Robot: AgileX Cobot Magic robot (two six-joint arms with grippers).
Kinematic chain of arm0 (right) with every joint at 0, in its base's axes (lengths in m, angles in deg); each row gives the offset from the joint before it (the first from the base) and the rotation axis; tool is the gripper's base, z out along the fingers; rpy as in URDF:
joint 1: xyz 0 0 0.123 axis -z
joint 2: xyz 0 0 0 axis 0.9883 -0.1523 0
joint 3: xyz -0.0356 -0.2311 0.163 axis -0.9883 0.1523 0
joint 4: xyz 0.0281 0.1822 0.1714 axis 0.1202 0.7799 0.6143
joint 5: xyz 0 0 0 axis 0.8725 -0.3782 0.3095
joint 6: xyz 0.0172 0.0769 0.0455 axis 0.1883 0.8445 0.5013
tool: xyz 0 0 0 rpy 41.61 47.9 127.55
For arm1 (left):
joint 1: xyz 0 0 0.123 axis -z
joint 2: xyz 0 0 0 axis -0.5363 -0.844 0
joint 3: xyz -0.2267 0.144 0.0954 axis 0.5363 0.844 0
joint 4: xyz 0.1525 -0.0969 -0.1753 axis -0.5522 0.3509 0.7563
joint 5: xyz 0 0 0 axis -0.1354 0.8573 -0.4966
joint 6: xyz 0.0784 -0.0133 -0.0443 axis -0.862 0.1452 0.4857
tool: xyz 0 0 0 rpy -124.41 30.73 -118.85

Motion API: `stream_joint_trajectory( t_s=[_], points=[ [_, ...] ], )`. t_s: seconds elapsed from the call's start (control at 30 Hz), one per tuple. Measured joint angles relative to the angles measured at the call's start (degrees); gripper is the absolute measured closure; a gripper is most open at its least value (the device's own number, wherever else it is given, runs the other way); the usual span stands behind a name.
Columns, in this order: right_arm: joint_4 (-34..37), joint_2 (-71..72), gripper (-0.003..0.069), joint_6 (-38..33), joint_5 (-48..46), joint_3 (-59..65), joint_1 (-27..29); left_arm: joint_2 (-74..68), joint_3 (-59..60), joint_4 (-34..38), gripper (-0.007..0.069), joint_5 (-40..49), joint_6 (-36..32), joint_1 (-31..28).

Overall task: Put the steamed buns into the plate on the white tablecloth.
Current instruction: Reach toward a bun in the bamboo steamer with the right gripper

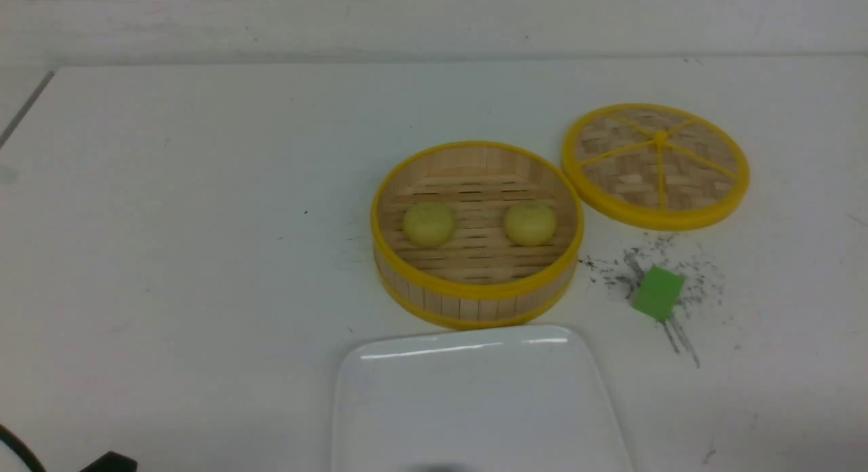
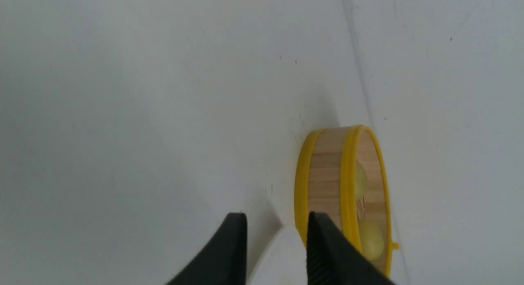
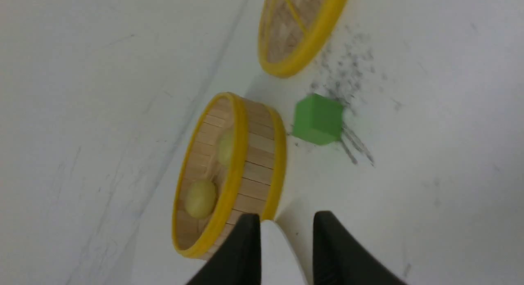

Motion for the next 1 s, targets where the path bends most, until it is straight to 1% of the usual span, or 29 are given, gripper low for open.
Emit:
stream_joint_trajectory(
  t_s=[0.07,0.1,0.13,0.17,0.2,0.23,0.27,0.3,0.33,0.37,0.4,0.47,0.53,0.57,0.6,0.7,0.73,0.77,0.83,0.9,0.93,1.0],
  points=[
    [-3.1,-0.48,0.055,-8.92,-1.16,-8.24,0.0,0.0,-6.26,3.76,0.0415,4.25,-9.55,0.42],
    [-4.6,-1.27,0.0586,-11.48,-1.91,-10.8,0.0,0.0,-7.96,4.23,0.0429,4.98,-11.87,0.47],
    [-6.38,-2.11,0.0608,-13.74,-2.99,-13.33,0.0,-0.27,-10.79,4.64,0.046,6.19,-15.35,0.47],
    [-8.88,-4.47,0.0647,-16.12,-5.3,-16.87,0.0,-1.16,-13.51,4.7,0.0497,7.59,-18.27,0.47],
    [-11.45,-6.45,0.0662,-17.11,-7.44,-19.0,0.0,-2.43,-15.52,4.56,0.054,8.97,-20.16,0.47],
    [-13.56,-9.31,0.0671,-17.67,-9.95,-20.96,0.0,-4.65,-17.87,3.97,0.0577,11.06,-22.08,0.47],
    [-16.55,-13.23,0.0673,-18.09,-14.86,-23.85,0.0,-7.93,-20.32,2.88,0.0601,14.13,-23.83,0.47],
    [-18.42,-16.02,0.0673,-18.09,-17.07,-24.88,0.0,-10.27,-21.75,1.98,0.0615,16.4,-24.74,0.47],
    [-20.76,-20.45,0.0673,-18.11,-21.39,-26.56,0.0,-13.94,-23.59,0.62,0.0622,19.49,-25.62,0.47],
    [-21.09,-21.2,0.0673,-18.11,-22.73,-26.81,0.0,-13.94,-23.59,0.4,0.0622,20.73,-25.99,0.47],
    [-22.9,-28.13,0.0671,-18.28,-27.12,-28.38,0.0,-19.38,-25.82,-1.22,0.0622,25.5,-27.32,0.47],
    [-22.52,-34.15,0.0671,-19.01,-29.86,-29.36,0.0,-23.95,-27.27,-2.36,0.0622,29.24,-28.96,0.47],
    [-18.91,-40.52,0.0669,-21.99,-30.36,-30.39,0.0,-29.54,-28.74,-2.93,0.0622,31.81,-31.32,0.47],
    [-14.26,-45.5,0.0666,-26.18,-29.86,-31.05,0.0,-31.85,-29.49,-3.11,0.0622,32.49,-32.84,0.47],
    [-11.84,-47.22,0.0664,-29.14,-29.38,-31.29,0.0,-33.97,-30.04,-3.14,0.0622,32.73,-33.64,0.47],
    [2.17,-54.6,0.0648,-41.24,-26.94,-32.61,-0.19,-38.89,-31.13,-3.31,0.0622,32.46,-35.72,0.47],
    [6.9,-57.72,0.0633,-46.56,-26.04,-33.36,-0.6,-40.64,-31.29,-3.31,0.0622,32.05,-36.39,0.47],
    [11.29,-59.78,0.062,-50.0,-25.62,-34.36,-1.26,-41.99,-31.28,-3.31,0.0622,31.78,-36.77,0.47],
    [17.46,-65.05,0.0575,-56.73,-24.96,-36.85,-3.15,-43.91,-31.35,-3.37,0.0613,31.21,-37.46,0.47],
    [20.5,-69.74,0.0525,-61.34,-24.55,-40.15,-5.62,-45.81,-31.4,-3.37,0.0602,30.63,-37.68,0.47],
    [20.63,-70.25,0.0519,-61.34,-24.56,-40.56,-5.92,-46.01,-31.4,-3.37,0.0599,30.63,-37.77,0.47],
    [19.62,-76.83,0.0442,-62.92,-24.12,-46.89,-9.8,-48.13,-31.46,-3.5,0.0577,30.2,-37.86,0.47]
  ],
)
